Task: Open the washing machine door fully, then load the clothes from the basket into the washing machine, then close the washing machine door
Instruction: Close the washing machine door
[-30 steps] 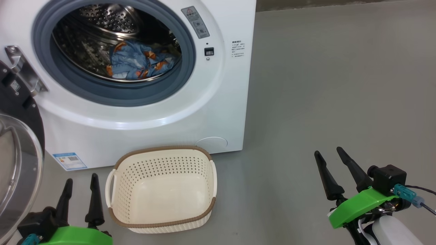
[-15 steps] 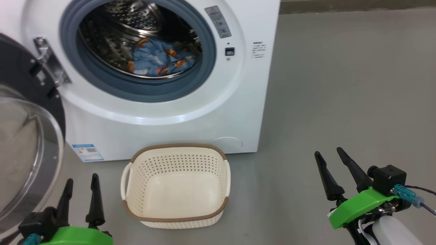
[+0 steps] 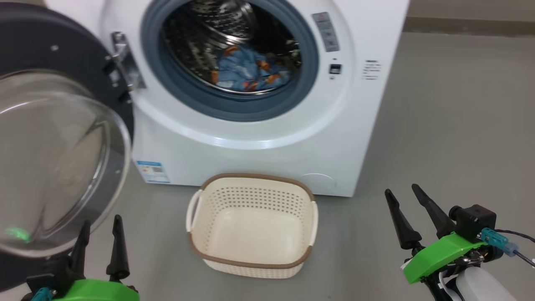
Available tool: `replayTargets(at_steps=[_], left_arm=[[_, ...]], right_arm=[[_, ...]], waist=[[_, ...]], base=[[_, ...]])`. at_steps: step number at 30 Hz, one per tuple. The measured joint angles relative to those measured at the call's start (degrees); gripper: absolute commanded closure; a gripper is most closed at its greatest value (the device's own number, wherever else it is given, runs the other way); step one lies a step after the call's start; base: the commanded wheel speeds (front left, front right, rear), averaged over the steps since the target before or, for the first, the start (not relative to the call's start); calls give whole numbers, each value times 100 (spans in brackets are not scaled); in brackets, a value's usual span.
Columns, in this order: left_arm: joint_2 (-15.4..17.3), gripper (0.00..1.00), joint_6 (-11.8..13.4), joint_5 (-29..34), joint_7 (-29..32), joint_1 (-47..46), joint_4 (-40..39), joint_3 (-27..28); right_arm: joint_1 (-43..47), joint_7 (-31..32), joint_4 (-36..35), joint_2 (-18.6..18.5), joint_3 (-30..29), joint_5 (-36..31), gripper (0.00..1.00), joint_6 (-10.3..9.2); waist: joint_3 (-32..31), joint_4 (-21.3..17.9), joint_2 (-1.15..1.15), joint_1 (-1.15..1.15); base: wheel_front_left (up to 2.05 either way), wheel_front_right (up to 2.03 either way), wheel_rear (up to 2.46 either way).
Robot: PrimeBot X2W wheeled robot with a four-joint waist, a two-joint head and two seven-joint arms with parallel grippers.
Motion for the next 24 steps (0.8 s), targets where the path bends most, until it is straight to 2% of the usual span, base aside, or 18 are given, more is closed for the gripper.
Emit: replayTargets(at_steps=[24], left_arm=[[32, 0, 211, 71, 58, 136, -1, -103]], right_arm=[[53, 0, 49, 36, 104, 42, 0, 0]], waist=[[-198, 1761, 0, 0]], base=[[0, 0, 0]])
